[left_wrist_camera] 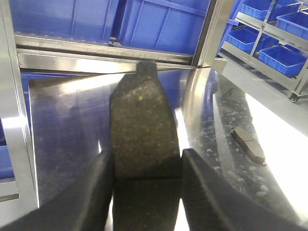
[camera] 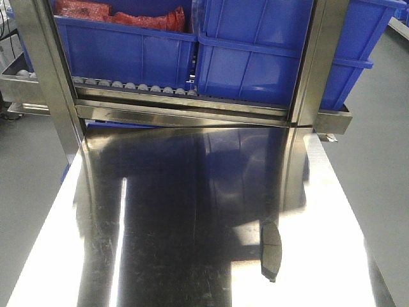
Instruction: Move and align brake pads A on conveyor
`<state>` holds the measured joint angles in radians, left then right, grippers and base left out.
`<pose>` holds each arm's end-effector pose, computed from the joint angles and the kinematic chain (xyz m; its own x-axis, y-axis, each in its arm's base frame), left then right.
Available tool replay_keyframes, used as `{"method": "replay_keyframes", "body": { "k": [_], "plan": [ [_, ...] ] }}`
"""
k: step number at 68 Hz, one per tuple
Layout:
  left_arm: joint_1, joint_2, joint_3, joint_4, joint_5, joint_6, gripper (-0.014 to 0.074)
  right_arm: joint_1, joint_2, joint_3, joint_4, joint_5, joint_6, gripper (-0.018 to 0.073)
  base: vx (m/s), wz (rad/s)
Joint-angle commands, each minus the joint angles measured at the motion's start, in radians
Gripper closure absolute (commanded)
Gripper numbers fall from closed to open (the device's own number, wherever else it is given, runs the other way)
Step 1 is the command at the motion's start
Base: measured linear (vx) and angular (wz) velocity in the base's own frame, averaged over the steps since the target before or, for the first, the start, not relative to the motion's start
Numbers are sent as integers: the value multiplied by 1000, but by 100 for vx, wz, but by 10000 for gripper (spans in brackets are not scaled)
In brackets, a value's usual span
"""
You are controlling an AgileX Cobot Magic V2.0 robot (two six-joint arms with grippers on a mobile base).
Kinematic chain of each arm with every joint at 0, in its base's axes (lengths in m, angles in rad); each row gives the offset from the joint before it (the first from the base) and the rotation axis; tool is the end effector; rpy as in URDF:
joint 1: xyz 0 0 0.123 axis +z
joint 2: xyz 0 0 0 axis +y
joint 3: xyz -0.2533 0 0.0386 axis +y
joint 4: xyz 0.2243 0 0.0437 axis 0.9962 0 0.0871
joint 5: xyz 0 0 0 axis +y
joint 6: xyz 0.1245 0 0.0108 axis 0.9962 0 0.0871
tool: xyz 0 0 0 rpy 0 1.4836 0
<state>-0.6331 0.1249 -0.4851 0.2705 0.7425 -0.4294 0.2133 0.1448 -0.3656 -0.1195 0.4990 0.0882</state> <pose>0.0667 -0.0209 0.2792 -0.3143 -0.0449 -0.9482 0.3806 0.9091 -0.1692 0.0863 0.0114 0.2661 -0.1800 -0.0562 -0.9821 -0.1596 0.9868 -0.0272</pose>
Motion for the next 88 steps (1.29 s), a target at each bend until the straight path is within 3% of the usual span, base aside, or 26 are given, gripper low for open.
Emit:
{"method": "replay_keyframes", "body": {
  "k": [1,9,19,50,70,88],
  "plan": [
    [-4,9,-26,15,-96,-1,603,-4,14,-24,-11,-74,-8,162,0,0],
    [-4,9,-26,15,-96,-1,603,-4,14,-24,-11,-90,-4,162,0,0],
    [-4,9,-26,15,-96,-1,603,-4,48,-40,10,-68,73,162,0,0],
    [-4,9,-26,15,-96,-1,603,-4,700,-333,51,299,70,162,0,0],
    [-4,9,-26,15,-96,-1,603,-4,996,-356,145,247,61,162,0,0],
    [-4,9,-26,15,-96,-1,603,-1,1157,-460,173,240,54,162,0,0]
  ]
}}
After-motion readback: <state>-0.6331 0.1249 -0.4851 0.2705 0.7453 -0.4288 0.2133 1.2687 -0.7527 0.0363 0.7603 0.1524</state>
